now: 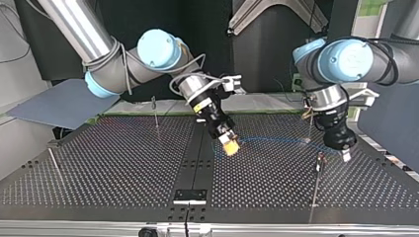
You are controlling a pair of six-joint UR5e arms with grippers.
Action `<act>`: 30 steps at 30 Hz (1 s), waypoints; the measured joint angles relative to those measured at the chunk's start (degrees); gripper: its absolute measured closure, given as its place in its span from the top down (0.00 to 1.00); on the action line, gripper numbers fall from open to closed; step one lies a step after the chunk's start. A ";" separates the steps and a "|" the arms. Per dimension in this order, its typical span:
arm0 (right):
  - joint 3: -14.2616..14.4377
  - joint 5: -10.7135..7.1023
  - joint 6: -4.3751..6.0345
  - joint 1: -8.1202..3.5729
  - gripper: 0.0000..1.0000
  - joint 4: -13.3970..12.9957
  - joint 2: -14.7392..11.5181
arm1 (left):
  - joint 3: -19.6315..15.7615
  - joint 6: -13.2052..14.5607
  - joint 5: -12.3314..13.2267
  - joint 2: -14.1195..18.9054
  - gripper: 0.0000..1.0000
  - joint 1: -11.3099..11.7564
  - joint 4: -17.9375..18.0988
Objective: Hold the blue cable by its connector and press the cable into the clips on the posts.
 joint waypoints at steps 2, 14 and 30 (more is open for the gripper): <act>-0.24 0.01 -0.03 0.00 0.00 -0.04 0.29 | 0.34 -0.22 0.75 -0.14 0.00 0.50 0.18; -0.83 0.04 -0.06 -0.81 0.00 -0.16 0.63 | 0.87 -1.41 4.94 -2.43 0.00 5.07 1.01; -2.95 0.00 -0.06 -2.37 0.00 -0.26 0.92 | 5.49 -1.22 9.96 -3.85 0.00 6.89 1.43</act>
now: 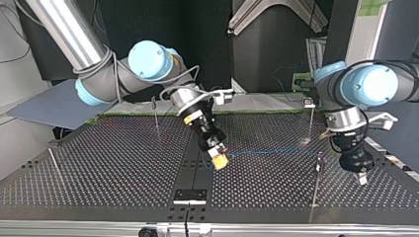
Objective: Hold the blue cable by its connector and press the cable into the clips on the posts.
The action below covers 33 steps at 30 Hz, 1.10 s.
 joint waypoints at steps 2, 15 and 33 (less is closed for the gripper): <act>-0.54 -0.02 0.00 -0.28 0.00 0.02 0.17 | 0.99 0.03 0.54 -0.72 0.00 0.07 -0.57; -4.38 -0.41 0.00 -2.75 0.00 0.21 3.30 | 4.81 -1.47 2.17 -5.14 0.00 1.19 -1.95; -11.97 -2.01 0.91 -2.91 0.00 0.86 9.77 | 7.09 -2.61 4.07 -7.37 0.00 2.74 -1.26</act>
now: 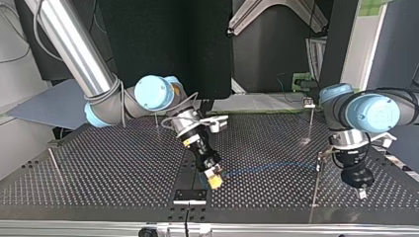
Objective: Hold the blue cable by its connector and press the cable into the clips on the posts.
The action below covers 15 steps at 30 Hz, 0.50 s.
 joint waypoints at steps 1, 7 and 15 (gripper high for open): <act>-0.51 -0.02 0.09 -0.08 0.00 0.13 0.47 | 0.00 -0.12 0.21 -0.01 0.00 0.11 0.00; -3.17 -0.22 0.21 -0.43 0.00 0.68 1.50 | -0.01 -1.66 1.02 -0.02 0.00 0.37 -0.18; -3.71 -0.40 0.00 -0.54 0.00 1.62 1.57 | -0.01 -5.48 -1.72 0.02 0.00 0.91 -3.35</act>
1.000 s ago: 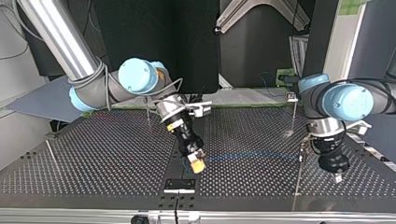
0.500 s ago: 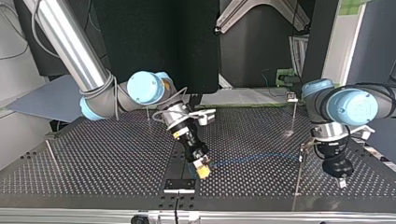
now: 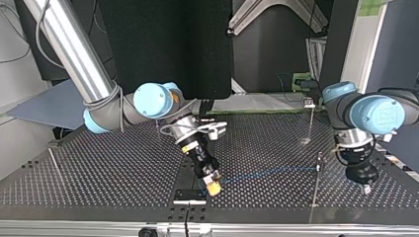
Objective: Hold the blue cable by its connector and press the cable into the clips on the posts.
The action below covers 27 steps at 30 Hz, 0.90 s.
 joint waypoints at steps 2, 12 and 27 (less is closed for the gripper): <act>0.00 -0.01 -0.06 0.00 0.00 0.22 0.01 | 0.00 -0.08 0.16 0.01 0.00 -0.20 -0.41; -0.02 -0.02 -0.37 -0.01 0.00 0.70 0.04 | -0.01 3.63 4.09 0.34 1.00 -0.90 -1.74; -0.02 -0.16 -0.46 -0.01 0.00 1.25 0.01 | -0.08 8.30 9.65 0.91 1.00 -0.63 -9.21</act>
